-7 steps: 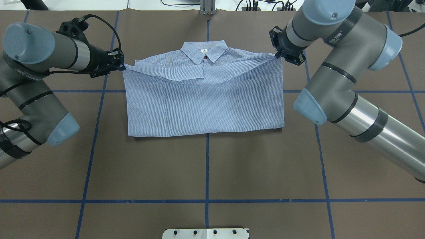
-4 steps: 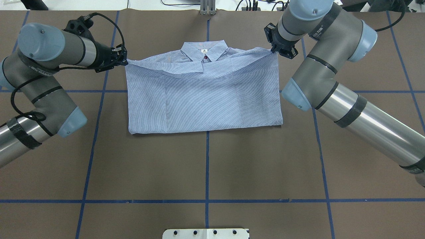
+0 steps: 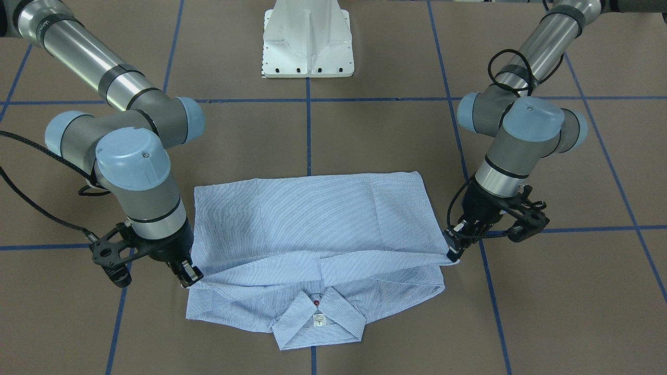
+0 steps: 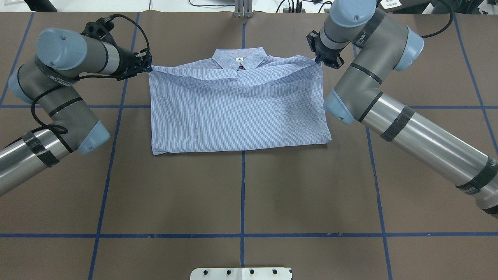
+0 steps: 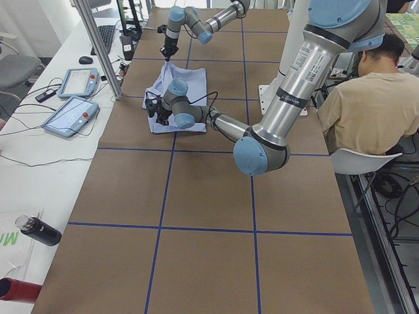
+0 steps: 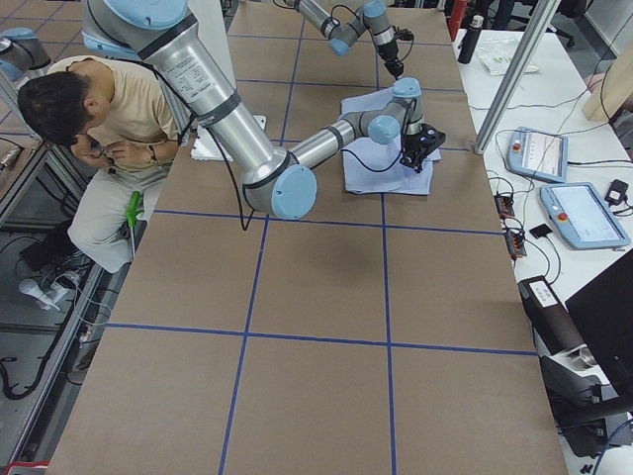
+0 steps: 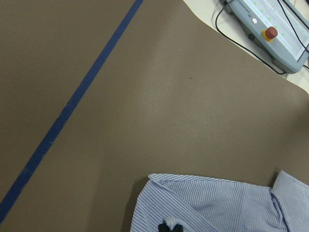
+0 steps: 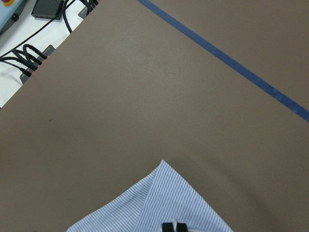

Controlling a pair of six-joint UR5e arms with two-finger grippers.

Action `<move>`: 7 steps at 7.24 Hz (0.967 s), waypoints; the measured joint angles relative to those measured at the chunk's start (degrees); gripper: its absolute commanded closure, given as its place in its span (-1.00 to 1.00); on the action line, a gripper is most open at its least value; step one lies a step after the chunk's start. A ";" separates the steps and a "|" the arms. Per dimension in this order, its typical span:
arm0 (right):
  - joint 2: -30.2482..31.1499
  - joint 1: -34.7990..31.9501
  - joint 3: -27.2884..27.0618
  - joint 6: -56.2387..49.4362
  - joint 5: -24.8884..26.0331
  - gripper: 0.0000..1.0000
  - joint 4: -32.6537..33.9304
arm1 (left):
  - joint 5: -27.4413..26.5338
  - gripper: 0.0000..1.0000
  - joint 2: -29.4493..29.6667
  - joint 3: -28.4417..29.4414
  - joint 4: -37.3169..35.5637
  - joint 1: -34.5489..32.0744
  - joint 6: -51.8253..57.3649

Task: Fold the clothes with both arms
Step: 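Release the hem and move the right gripper to the folded edge nearest it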

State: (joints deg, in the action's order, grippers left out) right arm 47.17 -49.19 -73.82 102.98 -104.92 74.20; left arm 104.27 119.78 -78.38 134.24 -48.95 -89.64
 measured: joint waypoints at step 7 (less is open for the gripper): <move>-1.46 0.15 4.79 -0.09 0.45 -0.17 -4.15 | -0.37 0.35 1.33 3.03 1.46 0.00 -0.03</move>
State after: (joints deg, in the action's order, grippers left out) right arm 45.71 -49.04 -69.03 102.88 -104.47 70.06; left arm 103.90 121.11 -75.35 135.70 -48.96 -89.67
